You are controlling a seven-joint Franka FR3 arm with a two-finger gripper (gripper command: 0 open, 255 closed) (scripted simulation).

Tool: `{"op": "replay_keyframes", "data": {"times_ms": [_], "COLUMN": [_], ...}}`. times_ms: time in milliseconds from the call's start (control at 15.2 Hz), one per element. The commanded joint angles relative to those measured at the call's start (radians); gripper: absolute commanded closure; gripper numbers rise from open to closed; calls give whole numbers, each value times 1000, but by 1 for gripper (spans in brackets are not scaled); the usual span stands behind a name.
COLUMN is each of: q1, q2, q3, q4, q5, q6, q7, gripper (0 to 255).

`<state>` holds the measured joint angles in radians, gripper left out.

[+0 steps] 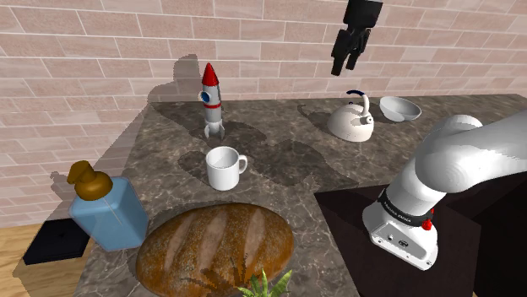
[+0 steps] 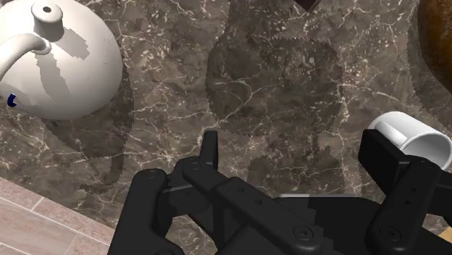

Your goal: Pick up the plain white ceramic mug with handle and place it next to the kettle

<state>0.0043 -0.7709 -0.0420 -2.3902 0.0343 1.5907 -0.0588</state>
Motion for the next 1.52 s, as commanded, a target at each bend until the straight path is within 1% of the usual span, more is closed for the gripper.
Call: {"op": "replay_keyframes", "data": {"times_ms": [0,462,858,1188,1452], "q1": [0,53,91,110,116], "q2": [0,87,219,363,498], "q3": [0,133,248,343,415], "q4": [0,-68,-74,-40,10], "q5": [0,76,118,122,93], "q6": [0,176,333,459,549], "q7": [0,132,245,347,439], "gripper": [0,0,0,0,0]}}
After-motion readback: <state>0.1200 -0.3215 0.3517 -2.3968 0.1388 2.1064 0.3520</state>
